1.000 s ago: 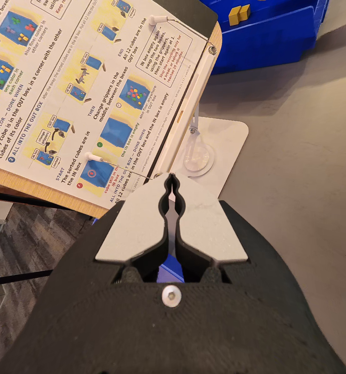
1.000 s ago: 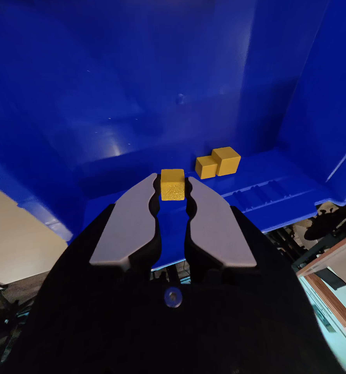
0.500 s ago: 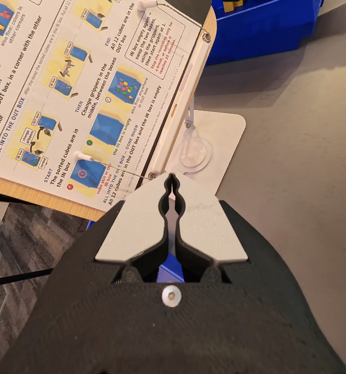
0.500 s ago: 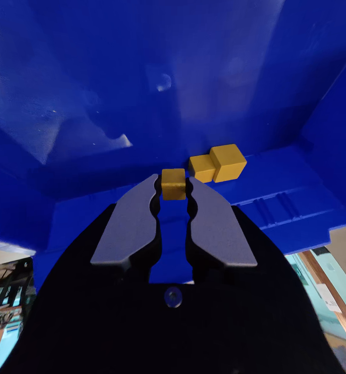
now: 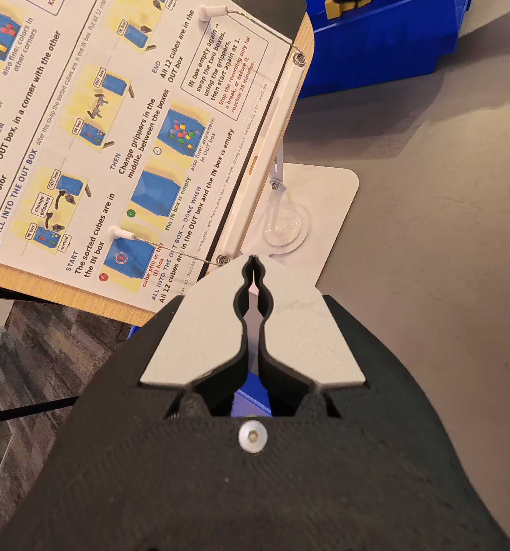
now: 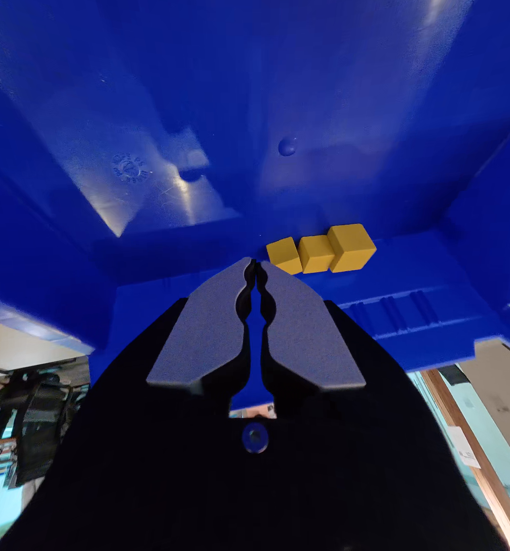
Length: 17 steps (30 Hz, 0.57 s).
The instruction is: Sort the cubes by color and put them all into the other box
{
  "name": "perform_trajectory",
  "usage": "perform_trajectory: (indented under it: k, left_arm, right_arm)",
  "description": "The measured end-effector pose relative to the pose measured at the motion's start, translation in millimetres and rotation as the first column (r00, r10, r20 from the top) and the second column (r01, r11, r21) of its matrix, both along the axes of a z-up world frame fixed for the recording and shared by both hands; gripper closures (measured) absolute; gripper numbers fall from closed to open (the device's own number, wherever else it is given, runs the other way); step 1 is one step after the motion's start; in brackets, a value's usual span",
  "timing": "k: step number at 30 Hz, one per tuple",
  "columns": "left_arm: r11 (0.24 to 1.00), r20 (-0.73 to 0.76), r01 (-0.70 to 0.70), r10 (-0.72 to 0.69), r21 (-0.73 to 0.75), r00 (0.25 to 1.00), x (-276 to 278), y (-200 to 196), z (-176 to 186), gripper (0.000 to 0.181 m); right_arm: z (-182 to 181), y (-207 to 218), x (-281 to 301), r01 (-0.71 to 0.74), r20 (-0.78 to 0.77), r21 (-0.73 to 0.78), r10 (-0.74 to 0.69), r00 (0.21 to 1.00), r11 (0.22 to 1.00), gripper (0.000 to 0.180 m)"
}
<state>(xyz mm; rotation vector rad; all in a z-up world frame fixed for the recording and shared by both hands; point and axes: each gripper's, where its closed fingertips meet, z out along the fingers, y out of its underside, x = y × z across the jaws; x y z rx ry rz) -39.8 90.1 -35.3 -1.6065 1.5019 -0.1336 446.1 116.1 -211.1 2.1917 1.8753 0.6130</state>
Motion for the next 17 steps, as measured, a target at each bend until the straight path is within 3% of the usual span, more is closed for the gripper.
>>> perform_trajectory:
  k: [9,17]
  left_arm:
    - [1.0,-0.008,0.006,-0.006,-0.001,1.0,0.2,-0.8,-0.8,0.181]
    - [1.0,-0.008,0.006,-0.006,0.001,1.0,-1.3,-2.7,1.7,0.181]
  right_arm:
    - [-18.3,2.6,16.5,0.04,0.147,-0.058,-0.031,0.989,0.997,0.18]
    - [-2.8,7.1,9.3,0.058,0.088,0.016,-0.059,0.994,0.998,0.18]
